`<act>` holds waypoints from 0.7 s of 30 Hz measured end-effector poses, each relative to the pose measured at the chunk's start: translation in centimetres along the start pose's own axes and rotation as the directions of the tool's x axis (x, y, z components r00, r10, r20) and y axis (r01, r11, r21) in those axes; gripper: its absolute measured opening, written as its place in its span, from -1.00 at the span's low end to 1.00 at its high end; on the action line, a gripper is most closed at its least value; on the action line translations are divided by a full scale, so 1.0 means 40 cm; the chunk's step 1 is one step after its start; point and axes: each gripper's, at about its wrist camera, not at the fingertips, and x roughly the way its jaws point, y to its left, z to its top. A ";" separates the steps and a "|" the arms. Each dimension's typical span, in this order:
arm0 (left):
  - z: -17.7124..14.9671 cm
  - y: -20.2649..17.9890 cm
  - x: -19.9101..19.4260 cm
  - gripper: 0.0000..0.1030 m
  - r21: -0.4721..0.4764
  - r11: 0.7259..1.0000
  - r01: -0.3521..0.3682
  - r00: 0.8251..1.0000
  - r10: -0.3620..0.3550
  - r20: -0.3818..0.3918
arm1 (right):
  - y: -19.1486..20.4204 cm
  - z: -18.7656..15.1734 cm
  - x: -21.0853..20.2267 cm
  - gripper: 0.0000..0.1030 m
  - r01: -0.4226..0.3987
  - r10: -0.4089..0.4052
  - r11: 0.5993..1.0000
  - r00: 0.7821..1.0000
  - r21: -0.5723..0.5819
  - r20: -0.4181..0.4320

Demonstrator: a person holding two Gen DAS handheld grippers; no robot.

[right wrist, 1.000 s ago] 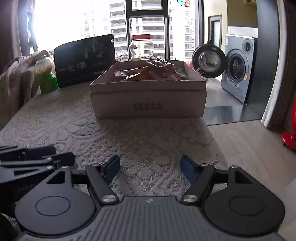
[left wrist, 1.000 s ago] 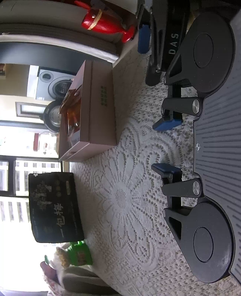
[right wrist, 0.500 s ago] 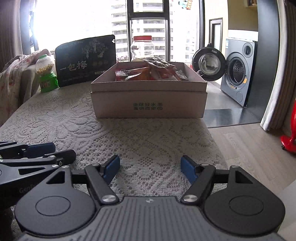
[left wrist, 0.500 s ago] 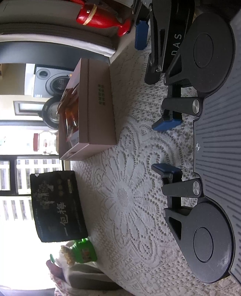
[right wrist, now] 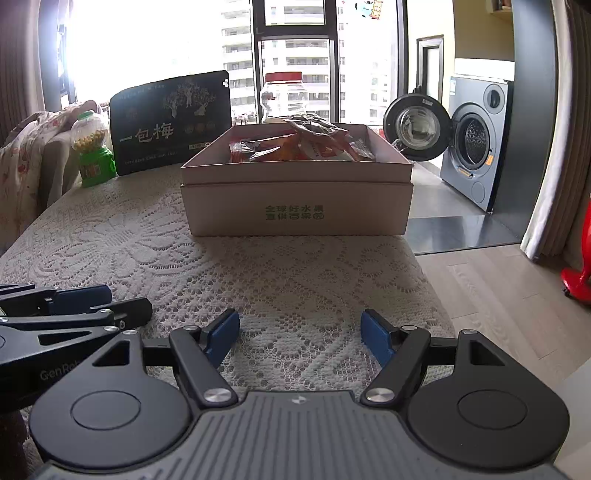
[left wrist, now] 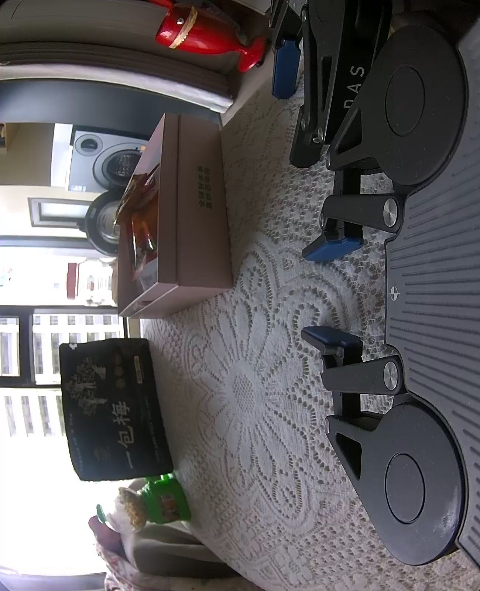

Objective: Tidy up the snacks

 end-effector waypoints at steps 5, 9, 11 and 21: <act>0.000 0.001 0.000 -0.14 0.001 1.000 -0.001 1.000 0.001 0.000 | -0.001 0.000 0.000 0.43 -0.001 0.001 1.000 1.000 0.001 0.001; 0.000 0.001 0.000 -0.14 0.001 1.000 -0.001 1.000 0.001 0.000 | 0.000 -0.001 -0.001 0.43 -0.002 0.002 1.000 1.000 0.003 0.001; 0.000 0.000 0.000 -0.14 0.002 1.000 -0.001 1.000 0.001 0.000 | -0.001 -0.001 -0.001 0.43 -0.002 0.002 1.000 1.000 0.004 0.001; -0.001 0.002 0.000 -0.14 0.001 1.000 -0.001 1.000 0.001 0.000 | 0.000 0.001 0.000 0.43 -0.004 0.004 1.000 1.000 0.008 0.003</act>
